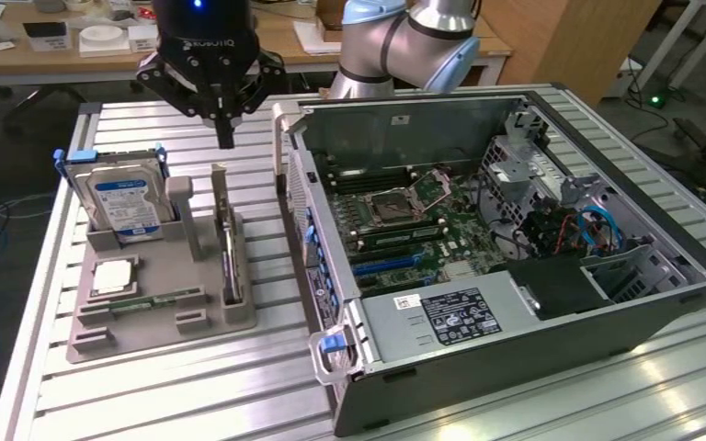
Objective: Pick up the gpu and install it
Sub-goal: 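Reach for the gpu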
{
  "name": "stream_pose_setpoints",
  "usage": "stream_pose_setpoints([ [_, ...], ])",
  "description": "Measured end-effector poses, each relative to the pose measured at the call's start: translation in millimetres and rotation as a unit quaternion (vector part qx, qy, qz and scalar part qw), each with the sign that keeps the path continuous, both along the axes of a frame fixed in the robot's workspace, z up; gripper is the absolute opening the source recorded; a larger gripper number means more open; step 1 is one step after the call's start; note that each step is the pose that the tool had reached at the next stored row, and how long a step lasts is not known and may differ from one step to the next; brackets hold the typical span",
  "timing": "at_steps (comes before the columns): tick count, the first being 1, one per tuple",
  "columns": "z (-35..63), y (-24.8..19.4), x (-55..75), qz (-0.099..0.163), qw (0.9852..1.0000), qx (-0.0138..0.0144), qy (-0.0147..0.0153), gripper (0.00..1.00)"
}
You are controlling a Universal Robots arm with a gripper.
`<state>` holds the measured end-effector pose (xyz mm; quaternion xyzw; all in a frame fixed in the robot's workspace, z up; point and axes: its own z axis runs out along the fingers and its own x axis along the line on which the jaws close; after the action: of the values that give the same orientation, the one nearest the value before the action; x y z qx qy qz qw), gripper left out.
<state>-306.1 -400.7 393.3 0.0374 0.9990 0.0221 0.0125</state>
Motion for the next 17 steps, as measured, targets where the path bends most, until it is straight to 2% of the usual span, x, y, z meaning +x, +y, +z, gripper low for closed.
stream_pose_setpoints([
  [13,0.0,-1.2,-16.1,0.0,1.0,0.0,0.0,0.11],
  [17,0.0,-1.2,-24.5,0.0,1.0,0.0,0.0,0.11],
])
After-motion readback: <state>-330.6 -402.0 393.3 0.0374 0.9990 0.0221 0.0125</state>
